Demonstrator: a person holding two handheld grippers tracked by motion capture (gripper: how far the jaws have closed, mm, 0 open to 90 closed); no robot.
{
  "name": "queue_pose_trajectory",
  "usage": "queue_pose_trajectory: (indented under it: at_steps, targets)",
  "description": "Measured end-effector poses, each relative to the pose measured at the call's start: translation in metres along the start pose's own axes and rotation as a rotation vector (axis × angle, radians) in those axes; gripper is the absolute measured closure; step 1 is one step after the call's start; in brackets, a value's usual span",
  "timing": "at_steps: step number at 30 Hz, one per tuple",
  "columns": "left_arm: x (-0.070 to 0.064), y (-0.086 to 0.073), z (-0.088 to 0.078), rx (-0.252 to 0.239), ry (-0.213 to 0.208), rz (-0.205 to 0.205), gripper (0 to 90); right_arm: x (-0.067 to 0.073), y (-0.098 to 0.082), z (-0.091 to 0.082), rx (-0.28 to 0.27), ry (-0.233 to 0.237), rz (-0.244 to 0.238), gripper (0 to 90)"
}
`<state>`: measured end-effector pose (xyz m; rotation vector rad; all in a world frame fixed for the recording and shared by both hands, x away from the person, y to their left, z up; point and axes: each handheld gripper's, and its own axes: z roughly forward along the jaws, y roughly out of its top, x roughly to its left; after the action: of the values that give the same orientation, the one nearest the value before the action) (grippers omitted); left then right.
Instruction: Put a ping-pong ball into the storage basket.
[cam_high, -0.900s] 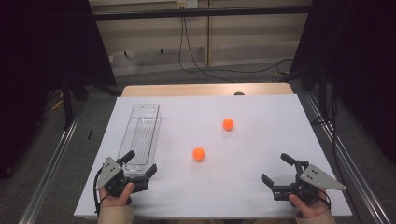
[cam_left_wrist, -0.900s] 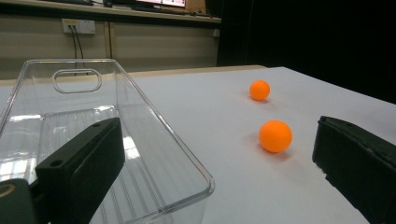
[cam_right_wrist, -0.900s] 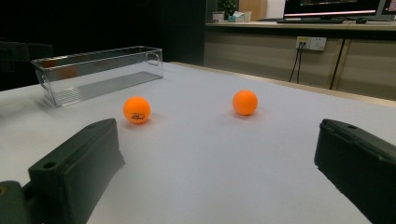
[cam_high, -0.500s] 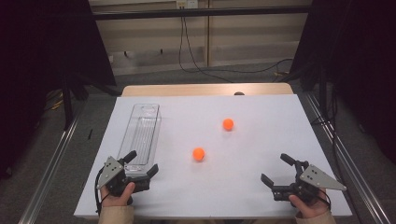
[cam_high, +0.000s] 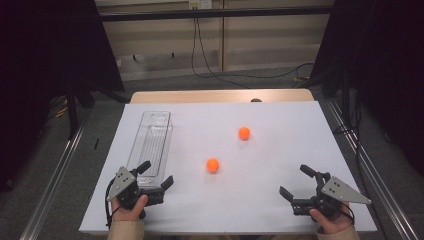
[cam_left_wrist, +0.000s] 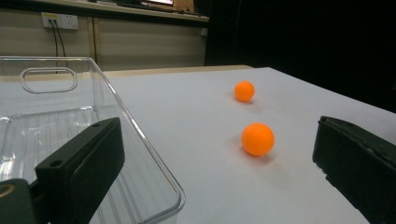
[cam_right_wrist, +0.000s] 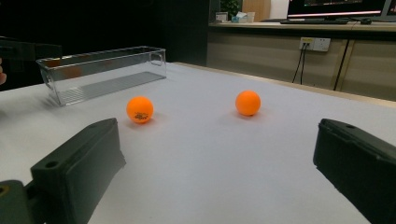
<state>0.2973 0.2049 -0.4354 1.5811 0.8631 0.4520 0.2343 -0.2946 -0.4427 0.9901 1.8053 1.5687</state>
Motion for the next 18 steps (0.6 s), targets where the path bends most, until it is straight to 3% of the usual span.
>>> queue_pose_trajectory:
  at_steps: [18]
  targets:
    - [-0.011,0.003,0.018,0.025,-0.05,0.013,1.6,0.001,0.0,0.0,-0.002,0.003,-0.008,0.9]
